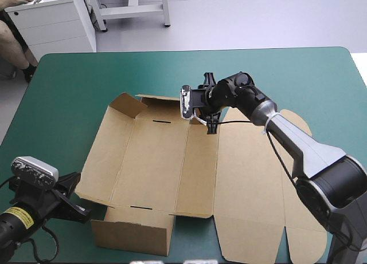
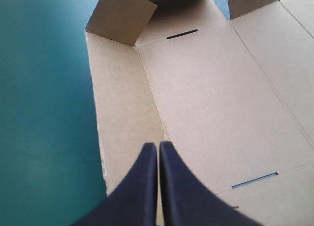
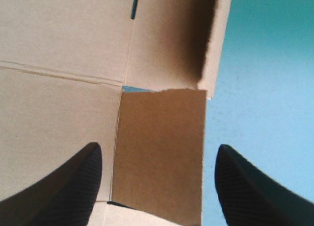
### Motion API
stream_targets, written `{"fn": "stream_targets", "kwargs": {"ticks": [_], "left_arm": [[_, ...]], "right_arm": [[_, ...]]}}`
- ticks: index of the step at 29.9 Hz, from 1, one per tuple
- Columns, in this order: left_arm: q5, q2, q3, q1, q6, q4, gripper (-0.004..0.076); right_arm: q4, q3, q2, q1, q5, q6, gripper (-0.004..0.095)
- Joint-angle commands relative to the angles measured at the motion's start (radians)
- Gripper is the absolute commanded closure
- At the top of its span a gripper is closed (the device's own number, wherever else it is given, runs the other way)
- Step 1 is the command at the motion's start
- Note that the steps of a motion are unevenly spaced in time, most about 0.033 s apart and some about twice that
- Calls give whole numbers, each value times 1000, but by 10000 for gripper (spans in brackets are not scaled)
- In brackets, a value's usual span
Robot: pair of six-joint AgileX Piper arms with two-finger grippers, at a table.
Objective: Fold the box
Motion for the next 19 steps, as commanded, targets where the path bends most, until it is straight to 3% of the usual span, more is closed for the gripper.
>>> {"fn": "stream_targets", "kwargs": {"ticks": [1, 6, 13, 19], "left_arm": [[-55, 6, -34, -7, 0, 4, 731], [-55, 6, -34, -7, 0, 4, 731], [-55, 6, -34, -7, 0, 4, 731], [-57, 6, -34, -7, 0, 4, 731]], "right_arm": [[-86, -33, -81, -2, -39, 205, 292], [-225, -35, -121, -2, 6, 558, 487], [-324, -35, -173, -4, 60, 824, 914], [-318, -35, -214, -61, 79, 1111, 928]]}}
